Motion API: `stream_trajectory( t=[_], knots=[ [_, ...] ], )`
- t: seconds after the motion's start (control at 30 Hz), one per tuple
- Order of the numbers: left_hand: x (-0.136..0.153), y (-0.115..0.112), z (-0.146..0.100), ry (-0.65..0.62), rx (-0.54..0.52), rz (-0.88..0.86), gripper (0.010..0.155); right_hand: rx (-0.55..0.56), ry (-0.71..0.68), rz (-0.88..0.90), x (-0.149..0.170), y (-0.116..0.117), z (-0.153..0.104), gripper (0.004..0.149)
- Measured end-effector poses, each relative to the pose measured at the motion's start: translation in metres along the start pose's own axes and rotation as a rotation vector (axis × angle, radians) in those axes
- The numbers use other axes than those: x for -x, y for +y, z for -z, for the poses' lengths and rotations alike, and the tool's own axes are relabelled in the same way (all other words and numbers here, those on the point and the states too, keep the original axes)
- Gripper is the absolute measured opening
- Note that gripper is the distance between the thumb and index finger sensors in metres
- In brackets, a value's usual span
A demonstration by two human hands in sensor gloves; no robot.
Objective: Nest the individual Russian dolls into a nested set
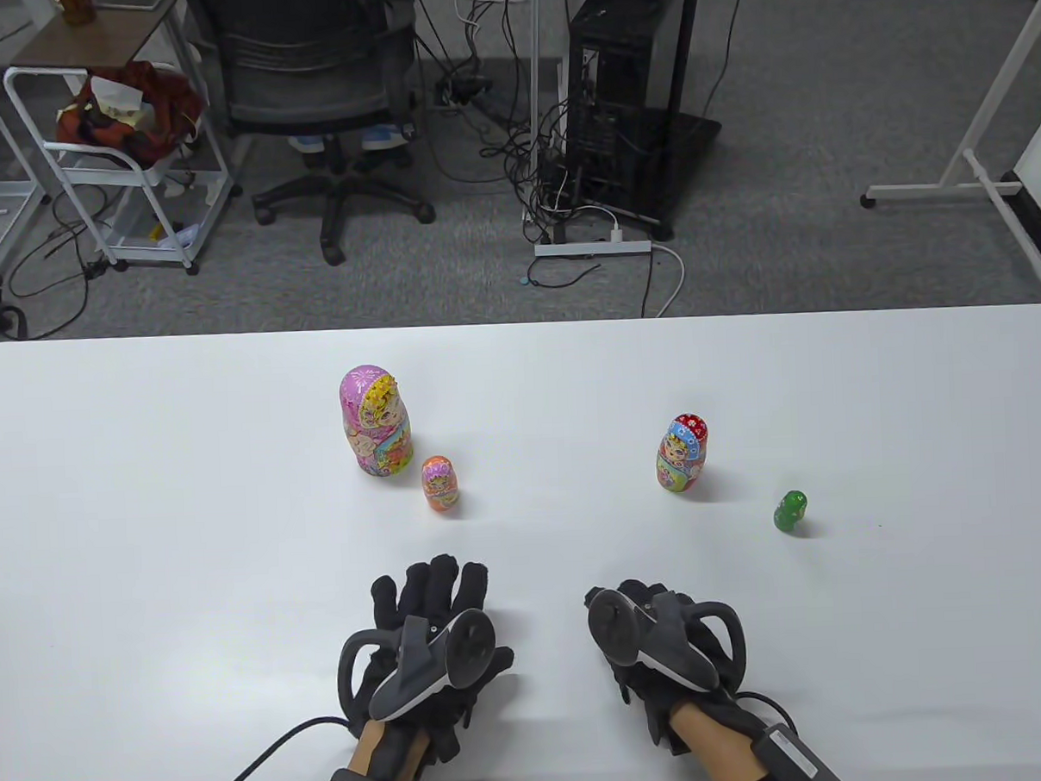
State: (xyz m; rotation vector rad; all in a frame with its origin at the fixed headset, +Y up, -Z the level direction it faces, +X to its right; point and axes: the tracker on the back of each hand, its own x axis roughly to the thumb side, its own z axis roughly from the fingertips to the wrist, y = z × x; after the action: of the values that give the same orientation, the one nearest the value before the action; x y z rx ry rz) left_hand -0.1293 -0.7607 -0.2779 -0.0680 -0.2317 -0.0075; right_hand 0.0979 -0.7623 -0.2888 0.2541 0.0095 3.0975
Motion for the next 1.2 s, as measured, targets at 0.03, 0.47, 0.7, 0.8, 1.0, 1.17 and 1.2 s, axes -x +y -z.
stream_trajectory(
  t=[0.03,0.47,0.7,0.8,1.0,1.17,1.2],
  knots=[
    [0.0,0.0,0.0,-0.002,-0.004,-0.001,0.096,-0.022,-0.007,-0.004,0.001,-0.001,0.0,0.052],
    [0.006,0.004,0.003,0.004,-0.022,-0.043,0.095,-0.04,0.813,0.117,0.152,-0.047,0.055,0.05],
    [0.006,0.004,0.003,-0.003,-0.014,-0.052,0.095,-0.182,0.92,0.063,0.181,-0.012,0.074,0.047],
    [0.005,0.005,0.003,-0.006,-0.008,-0.057,0.094,-0.116,0.906,-0.022,0.18,-0.012,0.075,0.043],
    [0.002,0.007,0.002,-0.021,-0.028,-0.062,0.094,-0.067,0.695,0.125,0.157,-0.034,0.066,0.044],
    [-0.003,0.013,-0.003,-0.055,-0.1,-0.097,0.091,-0.067,0.401,0.338,0.102,-0.065,0.046,0.045],
    [-0.007,0.016,-0.005,-0.075,-0.138,-0.113,0.09,-0.073,0.322,0.368,0.086,-0.07,0.041,0.045]
  ],
)
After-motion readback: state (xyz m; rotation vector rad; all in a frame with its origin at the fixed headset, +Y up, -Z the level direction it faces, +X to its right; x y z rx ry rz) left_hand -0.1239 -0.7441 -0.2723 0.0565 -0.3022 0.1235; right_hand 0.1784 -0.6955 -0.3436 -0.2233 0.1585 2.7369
